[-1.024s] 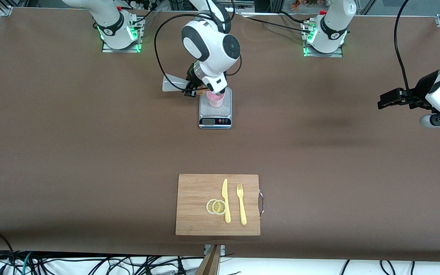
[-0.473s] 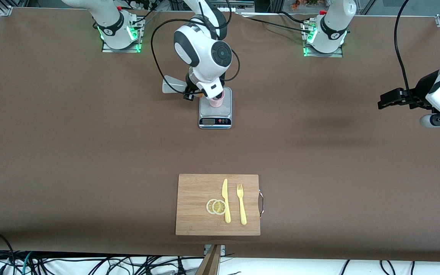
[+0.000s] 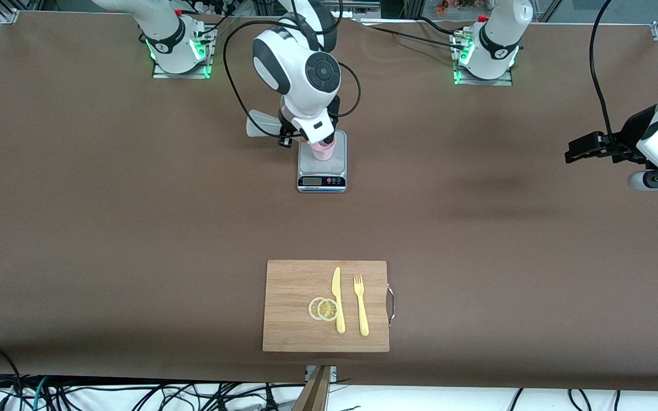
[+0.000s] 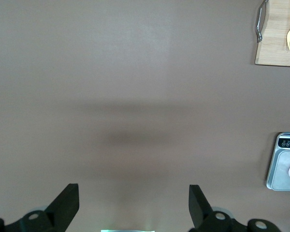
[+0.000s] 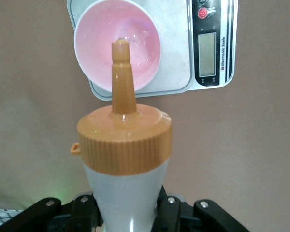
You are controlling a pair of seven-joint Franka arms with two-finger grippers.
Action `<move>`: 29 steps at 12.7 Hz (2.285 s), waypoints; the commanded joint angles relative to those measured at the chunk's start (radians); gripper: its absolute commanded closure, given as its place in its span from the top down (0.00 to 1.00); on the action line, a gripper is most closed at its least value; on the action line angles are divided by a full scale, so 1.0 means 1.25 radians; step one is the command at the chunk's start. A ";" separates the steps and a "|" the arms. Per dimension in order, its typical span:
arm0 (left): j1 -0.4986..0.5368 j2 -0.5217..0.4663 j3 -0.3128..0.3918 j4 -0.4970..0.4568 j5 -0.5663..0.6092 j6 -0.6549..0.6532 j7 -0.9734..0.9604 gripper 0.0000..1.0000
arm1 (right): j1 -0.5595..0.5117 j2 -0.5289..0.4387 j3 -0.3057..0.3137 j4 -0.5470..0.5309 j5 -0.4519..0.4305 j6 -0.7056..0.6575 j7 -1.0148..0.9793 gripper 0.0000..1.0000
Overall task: Add sauce to pink cup with both arms
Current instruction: 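Tilt the bottle nozzle into the pink cup with the right gripper, then carry the sauce bottle with the right gripper back beside the scale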
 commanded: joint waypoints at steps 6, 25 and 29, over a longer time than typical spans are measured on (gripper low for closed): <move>-0.001 0.011 0.003 0.026 0.003 -0.013 0.017 1.00 | -0.007 -0.076 -0.013 -0.038 0.065 0.014 -0.067 0.00; -0.001 0.012 0.001 0.026 0.003 -0.013 0.019 1.00 | -0.243 -0.087 -0.272 -0.092 0.638 -0.116 -0.878 0.00; -0.002 0.012 0.001 0.026 0.003 -0.013 0.017 1.00 | -0.381 0.006 -0.271 -0.083 0.772 -0.274 -1.095 0.00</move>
